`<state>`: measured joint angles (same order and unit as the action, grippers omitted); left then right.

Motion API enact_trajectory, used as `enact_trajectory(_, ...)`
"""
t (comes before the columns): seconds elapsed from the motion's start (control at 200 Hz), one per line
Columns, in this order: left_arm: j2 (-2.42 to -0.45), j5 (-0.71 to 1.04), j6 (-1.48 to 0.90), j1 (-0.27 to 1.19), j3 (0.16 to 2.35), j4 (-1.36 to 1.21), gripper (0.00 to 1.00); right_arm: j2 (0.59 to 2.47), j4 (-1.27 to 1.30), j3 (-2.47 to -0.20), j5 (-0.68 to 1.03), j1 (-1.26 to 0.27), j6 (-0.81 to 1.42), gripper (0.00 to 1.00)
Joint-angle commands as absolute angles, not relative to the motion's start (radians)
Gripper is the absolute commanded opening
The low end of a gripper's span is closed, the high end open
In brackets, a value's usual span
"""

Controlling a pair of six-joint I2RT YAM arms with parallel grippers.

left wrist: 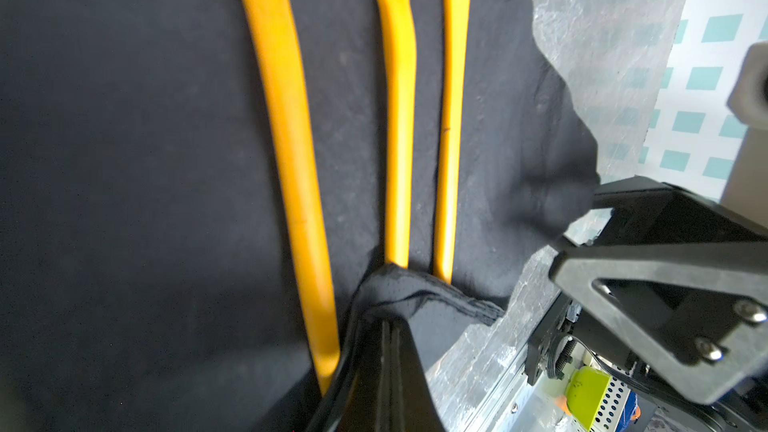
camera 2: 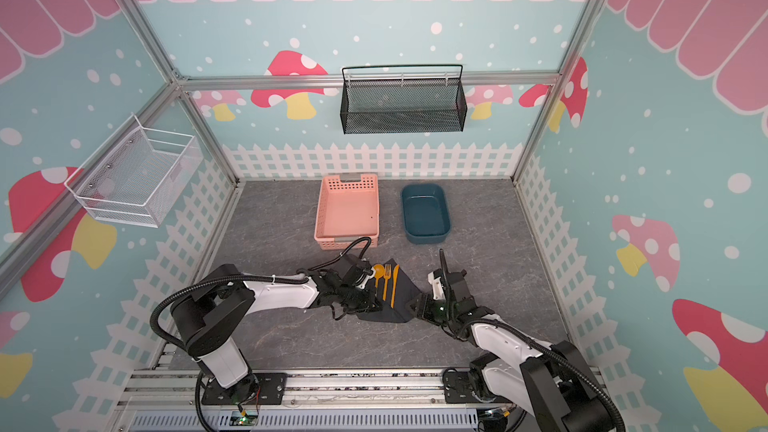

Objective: Place the utensils on the paper napkin and roll it up

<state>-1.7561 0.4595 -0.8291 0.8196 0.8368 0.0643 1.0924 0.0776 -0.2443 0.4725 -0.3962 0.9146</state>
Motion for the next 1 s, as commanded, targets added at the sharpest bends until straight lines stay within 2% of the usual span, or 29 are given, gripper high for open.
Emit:
enact_trajectory(0.0,-1.747,0.441,-0.822,0.822,0.86,0.078,0.0,1.067,0.036,-0.277,0.419,-0.387,0.89,0.43)
enact_trajectory(0.205,-1.747,0.442,-0.822,0.822,0.863,0.078,0.0,1.057,-0.006,-0.307,0.386,-0.383,0.867,0.35)
enact_trajectory(0.505,-1.737,0.455,-0.819,0.822,0.867,0.072,0.0,1.035,-0.03,-0.321,0.39,-0.384,0.864,0.08)
enact_trajectory(0.996,-1.736,0.5,-0.834,0.825,0.876,0.032,0.03,1.081,-0.015,-0.362,0.463,-0.387,0.877,0.05)
